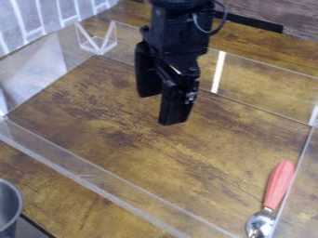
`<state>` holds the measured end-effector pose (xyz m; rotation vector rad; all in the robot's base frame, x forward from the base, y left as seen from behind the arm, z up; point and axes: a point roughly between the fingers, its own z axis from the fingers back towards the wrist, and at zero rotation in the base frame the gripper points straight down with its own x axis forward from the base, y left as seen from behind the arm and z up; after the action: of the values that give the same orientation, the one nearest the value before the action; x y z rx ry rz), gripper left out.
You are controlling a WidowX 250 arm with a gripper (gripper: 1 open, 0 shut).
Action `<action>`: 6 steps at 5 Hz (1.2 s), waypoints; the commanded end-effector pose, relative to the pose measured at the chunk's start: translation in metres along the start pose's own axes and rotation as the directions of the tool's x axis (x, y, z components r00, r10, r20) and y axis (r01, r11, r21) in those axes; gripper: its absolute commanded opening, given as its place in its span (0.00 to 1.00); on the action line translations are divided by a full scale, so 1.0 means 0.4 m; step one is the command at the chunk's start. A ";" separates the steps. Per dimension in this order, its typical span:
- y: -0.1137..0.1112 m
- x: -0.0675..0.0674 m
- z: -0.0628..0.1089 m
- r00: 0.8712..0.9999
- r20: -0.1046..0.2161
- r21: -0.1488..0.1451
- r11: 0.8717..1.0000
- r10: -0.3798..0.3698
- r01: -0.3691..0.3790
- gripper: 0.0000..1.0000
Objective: Put the green object in the silver pot
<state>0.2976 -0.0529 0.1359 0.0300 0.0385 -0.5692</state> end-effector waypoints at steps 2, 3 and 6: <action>0.037 0.027 0.013 0.996 0.041 0.016 0.996 0.085 -0.086 1.00; 0.042 0.025 0.013 0.998 0.028 0.006 0.998 0.059 -0.060 1.00; 0.032 0.031 0.008 0.999 0.010 0.004 0.999 0.049 -0.050 1.00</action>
<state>0.3106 -0.0444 0.1246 0.0274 0.0819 -0.5081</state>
